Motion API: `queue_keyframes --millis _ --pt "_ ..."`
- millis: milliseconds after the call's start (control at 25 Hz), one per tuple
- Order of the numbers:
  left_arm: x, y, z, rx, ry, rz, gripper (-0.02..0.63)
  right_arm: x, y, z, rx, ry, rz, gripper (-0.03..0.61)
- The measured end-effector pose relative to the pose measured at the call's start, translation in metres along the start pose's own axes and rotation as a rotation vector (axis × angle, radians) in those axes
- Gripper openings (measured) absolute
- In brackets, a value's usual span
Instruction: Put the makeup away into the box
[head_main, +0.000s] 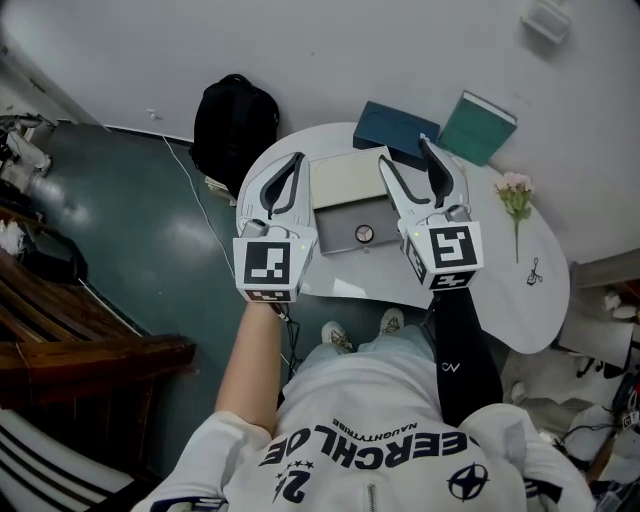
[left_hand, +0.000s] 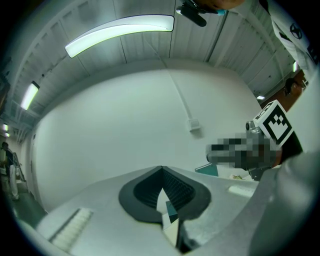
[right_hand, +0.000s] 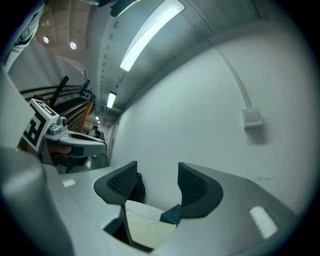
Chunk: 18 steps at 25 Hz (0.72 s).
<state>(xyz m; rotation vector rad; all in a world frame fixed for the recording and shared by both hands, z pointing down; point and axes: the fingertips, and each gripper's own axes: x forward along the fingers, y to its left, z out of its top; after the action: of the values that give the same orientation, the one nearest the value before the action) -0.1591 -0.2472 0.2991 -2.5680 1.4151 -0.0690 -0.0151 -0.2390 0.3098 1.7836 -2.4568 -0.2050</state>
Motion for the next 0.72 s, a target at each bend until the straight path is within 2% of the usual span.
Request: queue_keyframes --millis 200,480,720 --pt "0.028 -0.035 0.010 0.006 -0.020 -0.059 0.002 -0.019 -0.039 -0.005 -0.005 0.011 -0.047 0.287" --pt "0.082 -0.111 0.031 0.017 -0.049 -0.158 0.002 -0.048 -0.116 -0.012 0.006 0.012 -0.110 0.285" --pt "0.119 -0.169 0.046 0.018 -0.082 -0.210 0.002 -0.078 -0.177 -0.020 0.015 0.003 -0.161 0.285"
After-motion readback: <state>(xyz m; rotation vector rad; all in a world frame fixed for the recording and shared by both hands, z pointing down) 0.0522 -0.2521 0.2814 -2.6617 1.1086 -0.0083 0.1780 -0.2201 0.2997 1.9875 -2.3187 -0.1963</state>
